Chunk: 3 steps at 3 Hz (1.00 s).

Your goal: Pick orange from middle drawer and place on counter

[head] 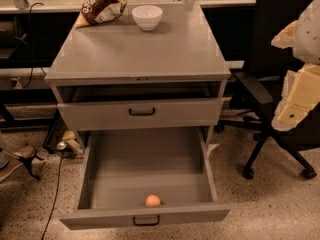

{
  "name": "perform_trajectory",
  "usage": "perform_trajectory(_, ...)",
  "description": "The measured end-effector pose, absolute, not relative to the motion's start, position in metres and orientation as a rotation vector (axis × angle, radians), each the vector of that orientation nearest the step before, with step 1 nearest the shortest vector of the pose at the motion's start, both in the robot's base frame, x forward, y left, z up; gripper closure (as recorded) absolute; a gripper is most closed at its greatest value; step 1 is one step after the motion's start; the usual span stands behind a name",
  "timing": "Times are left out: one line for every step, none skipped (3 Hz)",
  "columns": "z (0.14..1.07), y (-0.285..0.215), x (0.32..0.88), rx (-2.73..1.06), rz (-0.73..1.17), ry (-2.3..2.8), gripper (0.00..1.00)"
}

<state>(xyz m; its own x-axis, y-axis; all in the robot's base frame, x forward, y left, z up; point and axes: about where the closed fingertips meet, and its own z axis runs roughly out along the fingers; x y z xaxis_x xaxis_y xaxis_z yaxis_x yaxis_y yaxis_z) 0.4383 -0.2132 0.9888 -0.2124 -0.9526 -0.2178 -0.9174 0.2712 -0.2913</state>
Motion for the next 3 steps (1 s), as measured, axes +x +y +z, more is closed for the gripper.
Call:
perform_trajectory(0.989,-0.213,0.438,-1.701,-0.14,2.198,0.0)
perform_trajectory(0.993,-0.21,0.447,-1.633,-0.123,2.253,0.0)
perform_trajectory(0.963,-0.179,0.465,-1.507,0.014,2.37,0.0)
